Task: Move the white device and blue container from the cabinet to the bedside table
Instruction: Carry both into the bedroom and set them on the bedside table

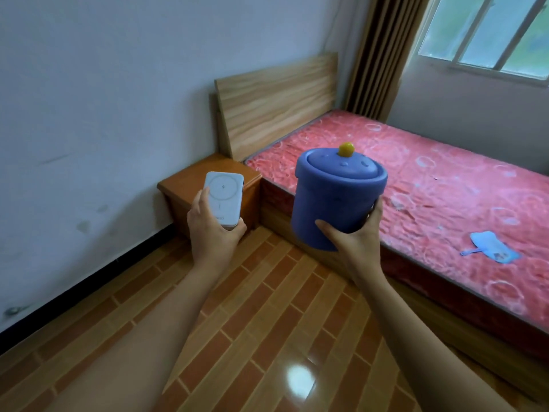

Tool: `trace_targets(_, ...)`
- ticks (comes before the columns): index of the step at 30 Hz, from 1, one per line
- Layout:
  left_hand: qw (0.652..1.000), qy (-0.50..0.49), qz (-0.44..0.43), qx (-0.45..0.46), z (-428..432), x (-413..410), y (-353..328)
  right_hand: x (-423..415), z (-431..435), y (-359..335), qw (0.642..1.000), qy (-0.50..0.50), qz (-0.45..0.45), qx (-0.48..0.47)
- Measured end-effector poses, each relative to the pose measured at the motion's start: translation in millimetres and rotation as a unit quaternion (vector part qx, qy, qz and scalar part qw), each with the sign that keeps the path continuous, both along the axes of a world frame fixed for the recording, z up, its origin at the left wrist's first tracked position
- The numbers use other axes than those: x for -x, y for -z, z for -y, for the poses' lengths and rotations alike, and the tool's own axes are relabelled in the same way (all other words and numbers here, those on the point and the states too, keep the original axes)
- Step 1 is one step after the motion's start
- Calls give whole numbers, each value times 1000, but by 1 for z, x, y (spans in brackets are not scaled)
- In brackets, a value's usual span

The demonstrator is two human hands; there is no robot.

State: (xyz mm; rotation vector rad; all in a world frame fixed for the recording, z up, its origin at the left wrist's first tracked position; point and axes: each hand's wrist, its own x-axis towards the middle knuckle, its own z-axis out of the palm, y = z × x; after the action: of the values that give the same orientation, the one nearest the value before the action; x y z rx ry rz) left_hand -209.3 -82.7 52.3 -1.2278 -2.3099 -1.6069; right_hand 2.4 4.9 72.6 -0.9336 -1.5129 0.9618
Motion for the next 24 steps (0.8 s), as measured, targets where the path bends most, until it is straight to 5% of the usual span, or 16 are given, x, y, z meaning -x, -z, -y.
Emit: trace_targets(24,995,-95,14,20,-282,239,20,263,-316,30,997,-66,-6,38)
